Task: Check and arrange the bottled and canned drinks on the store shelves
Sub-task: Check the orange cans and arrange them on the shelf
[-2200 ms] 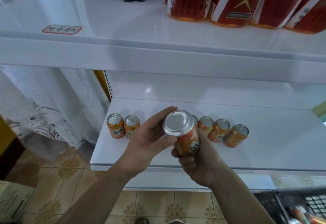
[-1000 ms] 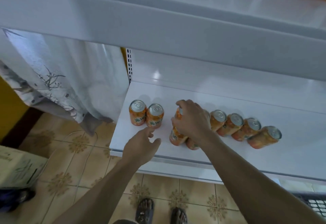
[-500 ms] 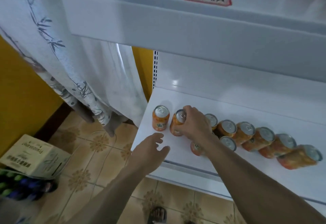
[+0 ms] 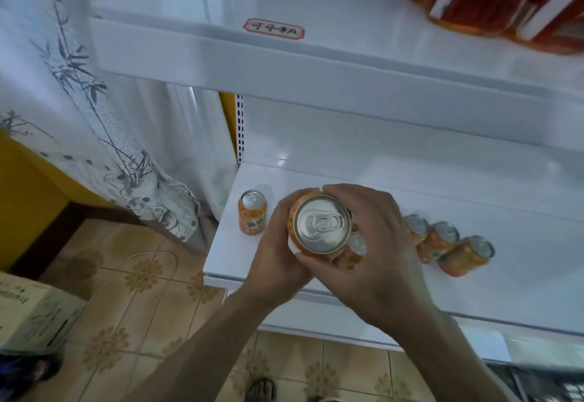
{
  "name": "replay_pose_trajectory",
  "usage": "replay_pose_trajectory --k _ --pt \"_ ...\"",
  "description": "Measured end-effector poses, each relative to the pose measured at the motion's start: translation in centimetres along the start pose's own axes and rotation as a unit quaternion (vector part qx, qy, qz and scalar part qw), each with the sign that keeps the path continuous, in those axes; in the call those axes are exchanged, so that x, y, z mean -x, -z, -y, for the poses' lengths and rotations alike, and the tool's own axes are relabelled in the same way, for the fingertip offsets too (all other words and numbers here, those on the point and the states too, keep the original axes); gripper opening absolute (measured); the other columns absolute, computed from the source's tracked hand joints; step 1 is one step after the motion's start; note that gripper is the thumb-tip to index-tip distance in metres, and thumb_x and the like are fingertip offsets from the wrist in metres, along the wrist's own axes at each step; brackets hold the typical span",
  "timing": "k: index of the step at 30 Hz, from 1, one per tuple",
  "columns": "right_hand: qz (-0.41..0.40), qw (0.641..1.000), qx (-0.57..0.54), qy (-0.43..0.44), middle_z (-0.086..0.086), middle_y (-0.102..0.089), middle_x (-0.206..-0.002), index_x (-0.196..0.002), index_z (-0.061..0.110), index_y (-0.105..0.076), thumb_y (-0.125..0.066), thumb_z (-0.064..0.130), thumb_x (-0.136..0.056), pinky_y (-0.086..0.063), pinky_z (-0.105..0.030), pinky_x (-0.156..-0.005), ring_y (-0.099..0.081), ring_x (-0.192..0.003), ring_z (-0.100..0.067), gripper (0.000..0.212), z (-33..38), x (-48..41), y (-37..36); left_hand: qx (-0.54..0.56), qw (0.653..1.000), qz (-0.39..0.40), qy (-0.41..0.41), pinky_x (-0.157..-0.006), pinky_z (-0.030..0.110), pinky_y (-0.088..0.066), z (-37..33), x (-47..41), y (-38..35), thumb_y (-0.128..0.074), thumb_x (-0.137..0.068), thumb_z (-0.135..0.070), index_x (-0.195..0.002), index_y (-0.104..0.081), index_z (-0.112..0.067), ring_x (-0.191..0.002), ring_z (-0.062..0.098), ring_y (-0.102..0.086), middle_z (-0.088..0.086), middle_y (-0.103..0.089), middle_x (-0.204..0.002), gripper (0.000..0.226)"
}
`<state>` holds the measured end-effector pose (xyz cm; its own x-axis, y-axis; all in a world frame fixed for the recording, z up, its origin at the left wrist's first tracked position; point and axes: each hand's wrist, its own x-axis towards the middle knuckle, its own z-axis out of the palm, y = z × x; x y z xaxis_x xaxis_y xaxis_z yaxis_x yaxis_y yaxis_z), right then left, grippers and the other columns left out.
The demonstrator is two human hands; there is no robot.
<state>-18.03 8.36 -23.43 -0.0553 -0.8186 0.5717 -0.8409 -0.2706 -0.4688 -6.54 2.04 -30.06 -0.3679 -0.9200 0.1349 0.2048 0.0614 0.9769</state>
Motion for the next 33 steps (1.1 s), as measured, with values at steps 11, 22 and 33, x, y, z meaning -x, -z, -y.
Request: replay_pose_trajectory --k 11,22,33 --pt "-0.052 0.953 -0.216 -0.204 0.019 -0.067 -0.113 -0.115 0.038 -0.059 -0.084 0.047 -0.058 -0.055 -0.021 -0.083 -0.065 -0.108 -0.005 0.063 -0.4 1.7 4.6 -0.134 0.984 0.064 -0.096 -0.088 0.016 -0.052 -2.7 1.8 -1.3 -0.084 -0.075 -0.022 -0.139 -0.040 -0.022 -0.124 0.008 -0.055 -0.019 -0.051 -0.135 0.078" --pt "0.054 0.462 -0.719 -0.516 -0.006 -0.061 -0.141 -0.134 0.012 -0.065 -0.067 0.045 -0.088 -0.031 -0.036 -0.121 -0.055 -0.133 -0.019 0.056 0.1 2.4 1.0 -0.142 0.971 0.107 -0.163 -0.109 0.021 -0.039 -6.2 2.3 -2.5 -0.089 -0.071 -0.017 -0.144 -0.038 -0.023 -0.137 0.013 -0.047 -0.010 -0.052 -0.146 0.089" --pt "0.060 0.497 -0.723 -0.476 -0.008 -0.064 -0.135 -0.135 0.010 -0.064 -0.054 0.043 -0.098 -0.042 -0.031 -0.112 -0.059 -0.130 -0.020 0.051 -0.7 3.1 0.2 -0.183 0.958 0.102 -0.196 -0.104 0.021 -0.043 -7.5 3.0 -2.1 -0.090 -0.070 -0.024 -0.144 -0.039 -0.025 -0.130 0.013 -0.052 -0.014 -0.056 -0.136 0.090"
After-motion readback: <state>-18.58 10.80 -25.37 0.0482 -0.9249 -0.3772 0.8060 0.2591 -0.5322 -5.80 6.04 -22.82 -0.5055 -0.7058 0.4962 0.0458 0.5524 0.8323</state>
